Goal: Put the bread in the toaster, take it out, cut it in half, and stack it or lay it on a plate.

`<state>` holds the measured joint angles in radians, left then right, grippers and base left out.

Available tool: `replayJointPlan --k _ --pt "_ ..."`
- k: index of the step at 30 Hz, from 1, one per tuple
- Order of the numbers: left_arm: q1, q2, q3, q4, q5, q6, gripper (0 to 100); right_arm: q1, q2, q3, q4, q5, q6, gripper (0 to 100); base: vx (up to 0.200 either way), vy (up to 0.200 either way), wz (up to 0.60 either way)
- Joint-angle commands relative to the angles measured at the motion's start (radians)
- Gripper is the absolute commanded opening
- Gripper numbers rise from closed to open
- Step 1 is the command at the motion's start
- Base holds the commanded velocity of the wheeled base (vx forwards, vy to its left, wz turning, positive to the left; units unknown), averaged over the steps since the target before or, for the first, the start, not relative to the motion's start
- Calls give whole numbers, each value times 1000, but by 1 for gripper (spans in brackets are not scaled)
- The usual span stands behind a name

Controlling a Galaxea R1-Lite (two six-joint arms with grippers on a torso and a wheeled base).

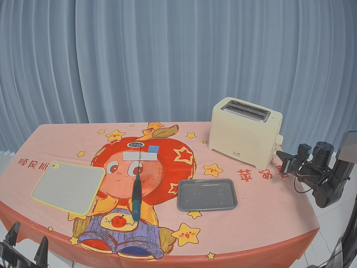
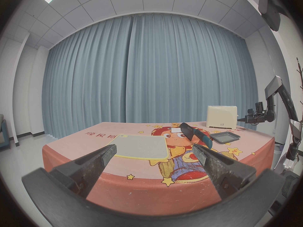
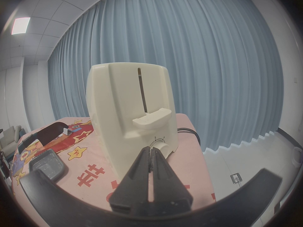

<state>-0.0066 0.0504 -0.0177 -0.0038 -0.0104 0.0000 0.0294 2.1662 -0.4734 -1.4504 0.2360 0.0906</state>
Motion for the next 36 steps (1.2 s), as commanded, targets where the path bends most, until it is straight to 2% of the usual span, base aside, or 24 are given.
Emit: replayJointPlan --k 1,36 --pt "0 0 18 -1 0 0 100 -2 0 4 -1 0 -2 0 0 0 0" --pt "0 0 18 -1 0 0 100 6 29 33 -2 0 -2 0 0 0 0"
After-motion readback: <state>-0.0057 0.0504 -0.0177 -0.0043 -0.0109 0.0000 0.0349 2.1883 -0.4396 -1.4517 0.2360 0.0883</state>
